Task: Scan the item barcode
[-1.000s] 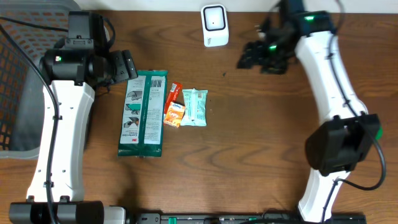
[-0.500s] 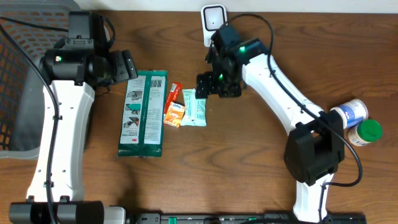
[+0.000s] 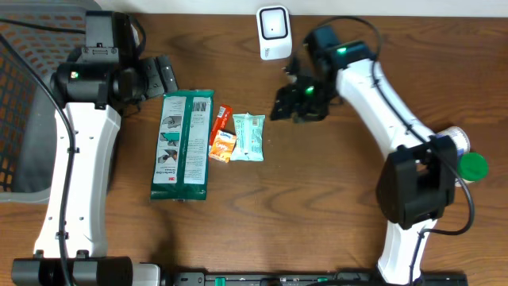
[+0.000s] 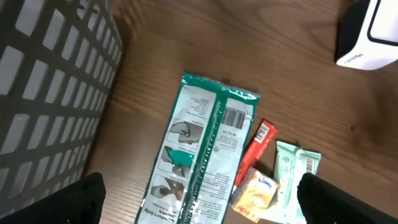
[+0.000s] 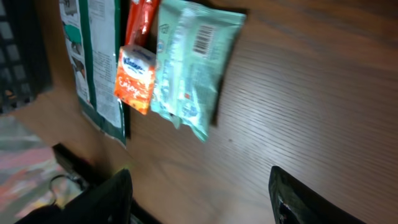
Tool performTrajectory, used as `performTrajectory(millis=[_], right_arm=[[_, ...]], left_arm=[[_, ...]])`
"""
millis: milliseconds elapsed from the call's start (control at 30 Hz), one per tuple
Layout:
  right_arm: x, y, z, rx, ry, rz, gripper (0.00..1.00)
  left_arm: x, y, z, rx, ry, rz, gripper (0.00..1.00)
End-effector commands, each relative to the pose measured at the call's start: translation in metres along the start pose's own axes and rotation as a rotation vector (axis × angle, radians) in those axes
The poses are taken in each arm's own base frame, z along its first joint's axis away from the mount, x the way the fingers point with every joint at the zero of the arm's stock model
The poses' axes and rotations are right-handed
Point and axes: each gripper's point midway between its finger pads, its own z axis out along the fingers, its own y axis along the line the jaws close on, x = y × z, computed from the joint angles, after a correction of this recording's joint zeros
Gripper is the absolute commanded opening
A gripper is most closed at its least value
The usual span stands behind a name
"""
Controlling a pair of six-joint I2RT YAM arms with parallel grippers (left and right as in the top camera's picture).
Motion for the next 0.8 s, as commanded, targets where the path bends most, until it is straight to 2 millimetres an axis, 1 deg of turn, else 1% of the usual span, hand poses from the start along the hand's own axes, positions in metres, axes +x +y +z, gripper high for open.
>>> performTrajectory(millis=[0, 33, 100, 133, 167, 200, 233, 267, 300, 333, 400, 467, 600, 667, 767], right_arm=[[0.001, -0.004, -0.012, -0.09, 0.009, -0.058, 0.65], [0.001, -0.007, -0.014, -0.089, 0.01, -0.058, 0.65], [0.001, -0.011, -0.016, -0.085, 0.009, -0.05, 0.61], [0.001, -0.012, -0.016, -0.081, 0.007, -0.05, 0.59], [0.0, -0.013, -0.015, -0.077, 0.006, -0.052, 0.55], [-0.001, -0.014, -0.015, -0.069, 0.002, -0.054, 0.46], [-0.001, -0.017, -0.014, -0.055, -0.002, -0.048, 0.28], [-0.002, -0.019, -0.013, -0.043, -0.004, -0.033, 0.15], [-0.002, -0.021, -0.012, -0.036, -0.005, -0.015, 0.08], [-0.002, -0.022, -0.01, -0.037, -0.006, -0.003, 0.06], [-0.002, -0.025, -0.006, -0.038, -0.003, 0.035, 0.07], [0.0, -0.029, -0.002, -0.038, 0.002, 0.058, 0.11], [0.007, -0.04, 0.006, -0.038, 0.023, 0.088, 0.29], [0.012, -0.046, 0.01, -0.035, 0.037, 0.104, 0.31], [0.018, -0.052, 0.017, -0.032, 0.053, 0.111, 0.32]], left_arm=[[0.018, -0.012, 0.002, 0.081, 0.089, -0.009, 0.98], [0.025, -0.016, 0.001, 0.108, 0.121, -0.012, 0.98], [0.039, -0.023, 0.0, 0.146, 0.181, -0.013, 0.43], [0.046, -0.028, 0.0, 0.175, 0.209, 0.012, 0.22], [0.051, -0.033, 0.001, 0.197, 0.224, 0.034, 0.09], [0.056, -0.038, 0.002, 0.22, 0.237, 0.065, 0.07], [0.061, -0.043, 0.004, 0.235, 0.248, 0.097, 0.07], [0.065, -0.047, 0.007, 0.24, 0.254, 0.121, 0.07], [0.07, -0.051, 0.01, 0.246, 0.262, 0.145, 0.07], [0.074, -0.054, 0.014, 0.251, 0.268, 0.159, 0.07], [0.085, -0.064, 0.022, 0.264, 0.28, 0.201, 0.07], [0.095, -0.073, 0.032, 0.276, 0.293, 0.233, 0.07], [0.118, -0.091, 0.056, 0.294, 0.329, 0.29, 0.08], [0.124, -0.101, 0.069, 0.305, 0.338, 0.323, 0.07], [0.124, -0.116, 0.095, 0.309, 0.318, 0.366, 0.07]])
